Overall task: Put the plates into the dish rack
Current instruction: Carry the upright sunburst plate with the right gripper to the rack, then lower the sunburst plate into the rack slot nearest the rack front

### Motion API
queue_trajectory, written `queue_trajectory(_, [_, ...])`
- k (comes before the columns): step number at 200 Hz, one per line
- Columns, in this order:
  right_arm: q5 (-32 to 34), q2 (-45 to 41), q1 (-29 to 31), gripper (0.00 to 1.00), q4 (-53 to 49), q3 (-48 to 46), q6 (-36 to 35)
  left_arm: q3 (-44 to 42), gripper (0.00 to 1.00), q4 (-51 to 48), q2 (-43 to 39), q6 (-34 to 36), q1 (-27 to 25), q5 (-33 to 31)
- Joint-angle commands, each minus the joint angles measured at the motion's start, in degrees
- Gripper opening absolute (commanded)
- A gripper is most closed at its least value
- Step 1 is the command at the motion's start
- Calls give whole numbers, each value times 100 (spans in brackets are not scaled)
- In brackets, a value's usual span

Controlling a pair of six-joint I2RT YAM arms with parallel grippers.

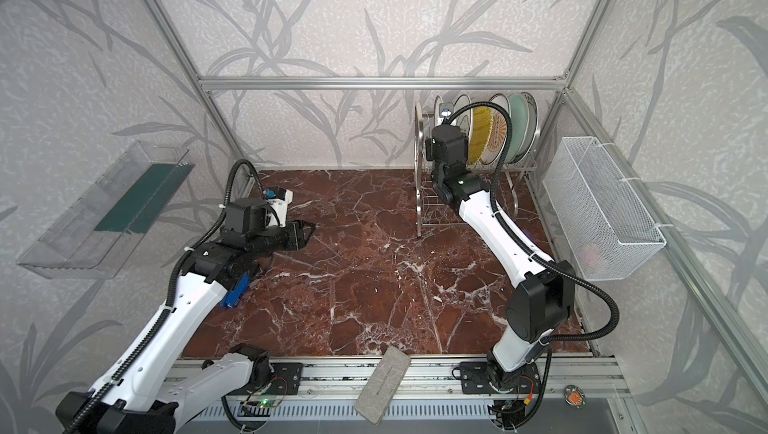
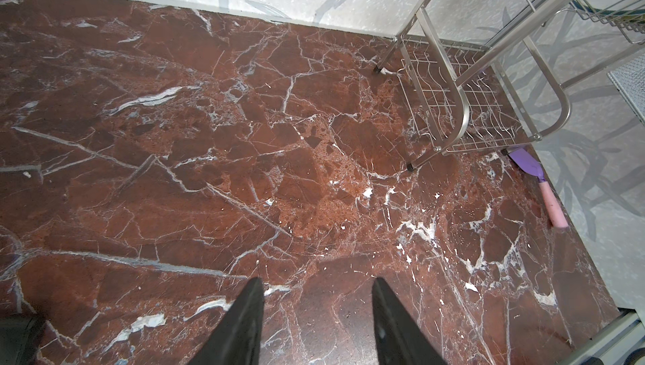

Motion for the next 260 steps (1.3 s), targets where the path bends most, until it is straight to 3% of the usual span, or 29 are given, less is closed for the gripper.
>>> queue_trajectory(1, [279,52,108,0,334,264,-16,-31,49,-80,-109,101,-20,14])
queue_trajectory(140, [447,368,304,0,381,713,-443,-41,49,-63,-180,100,-14,54])
queue_trajectory(260, [694,233,313,0,469,207,-393,-57,49,-44,-188,82,-13,94])
